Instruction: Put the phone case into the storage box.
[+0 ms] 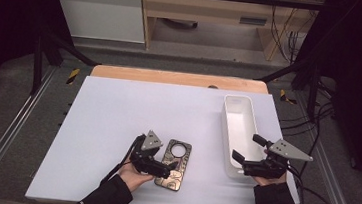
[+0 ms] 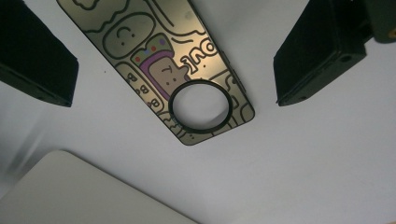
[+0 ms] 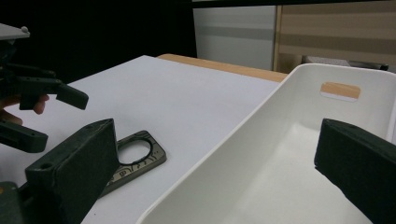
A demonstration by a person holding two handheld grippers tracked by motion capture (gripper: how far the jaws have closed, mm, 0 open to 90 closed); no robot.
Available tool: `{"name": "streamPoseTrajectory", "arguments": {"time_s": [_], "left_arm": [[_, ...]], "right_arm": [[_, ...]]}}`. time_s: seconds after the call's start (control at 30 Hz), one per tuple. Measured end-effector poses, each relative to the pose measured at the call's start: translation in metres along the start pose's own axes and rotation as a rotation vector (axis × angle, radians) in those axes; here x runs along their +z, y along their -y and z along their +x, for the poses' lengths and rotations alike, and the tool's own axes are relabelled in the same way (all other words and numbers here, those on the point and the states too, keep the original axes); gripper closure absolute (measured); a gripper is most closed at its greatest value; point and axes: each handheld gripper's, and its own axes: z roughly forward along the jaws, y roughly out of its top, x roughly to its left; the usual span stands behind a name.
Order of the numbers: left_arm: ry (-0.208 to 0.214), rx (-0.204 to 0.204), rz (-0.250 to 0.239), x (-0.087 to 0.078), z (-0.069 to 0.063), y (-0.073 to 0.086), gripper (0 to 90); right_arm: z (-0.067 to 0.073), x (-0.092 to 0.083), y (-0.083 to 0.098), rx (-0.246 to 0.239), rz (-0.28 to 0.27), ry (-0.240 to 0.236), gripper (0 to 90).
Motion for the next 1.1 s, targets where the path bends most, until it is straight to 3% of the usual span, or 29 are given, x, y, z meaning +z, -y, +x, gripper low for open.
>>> {"name": "streamPoseTrajectory", "arguments": {"time_s": [0.4, 0.63, 0.73, 0.8, 1.1], "left_arm": [[-0.026, -0.045, 0.105, 0.034, -0.012, 0.002, 0.0], [-0.024, -0.091, 0.139, 0.044, -0.015, 0.004, 0.0], [-0.036, -0.100, 0.161, 0.049, -0.016, 0.005, 0.0], [-0.068, -0.096, 0.190, 0.053, -0.019, 0.006, 0.0], [-0.105, -0.119, 0.228, 0.059, -0.020, 0.008, 0.0]], "right_arm": [[0.000, 0.000, 0.000, 0.000, 0.002, 0.000, 0.1], [0.000, 0.000, 0.000, -0.001, 0.003, 0.000, 0.1], [0.000, 0.000, 0.000, 0.000, 0.003, -0.001, 0.1], [0.000, 0.000, 0.000, 0.000, 0.003, 0.000, 0.1], [0.000, 0.001, 0.000, -0.001, 0.006, -0.001, 0.1]]}}
